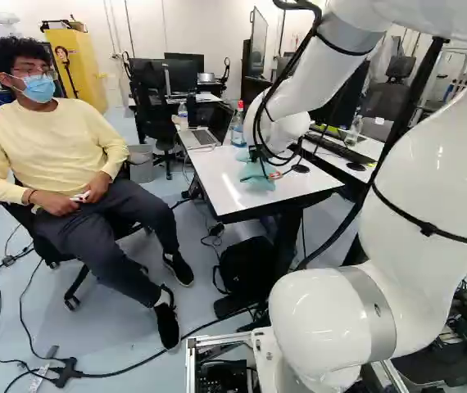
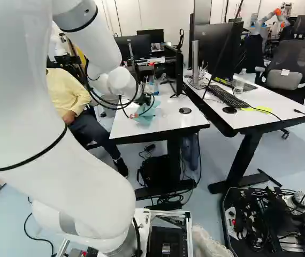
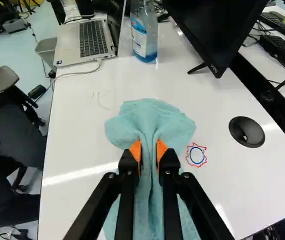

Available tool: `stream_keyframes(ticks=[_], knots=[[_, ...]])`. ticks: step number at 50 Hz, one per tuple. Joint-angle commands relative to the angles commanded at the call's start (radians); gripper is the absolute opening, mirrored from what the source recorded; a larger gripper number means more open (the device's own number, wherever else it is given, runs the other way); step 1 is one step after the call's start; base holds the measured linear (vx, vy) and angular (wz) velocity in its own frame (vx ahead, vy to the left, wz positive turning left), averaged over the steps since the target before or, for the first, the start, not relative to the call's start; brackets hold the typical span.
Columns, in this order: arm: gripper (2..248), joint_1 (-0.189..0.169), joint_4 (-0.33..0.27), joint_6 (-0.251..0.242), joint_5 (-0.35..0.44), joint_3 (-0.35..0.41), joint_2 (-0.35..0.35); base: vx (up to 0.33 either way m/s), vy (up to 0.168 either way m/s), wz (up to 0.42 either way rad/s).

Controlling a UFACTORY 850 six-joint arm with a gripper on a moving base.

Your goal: Clean the table with the green towel

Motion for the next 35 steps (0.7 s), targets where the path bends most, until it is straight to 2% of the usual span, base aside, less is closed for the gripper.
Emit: stream_keyframes(ticks=[35], knots=[[56, 0.0, 0.0, 0.0, 0.028, -0.014, -0.086, 0.0, 0.0, 0.0]])
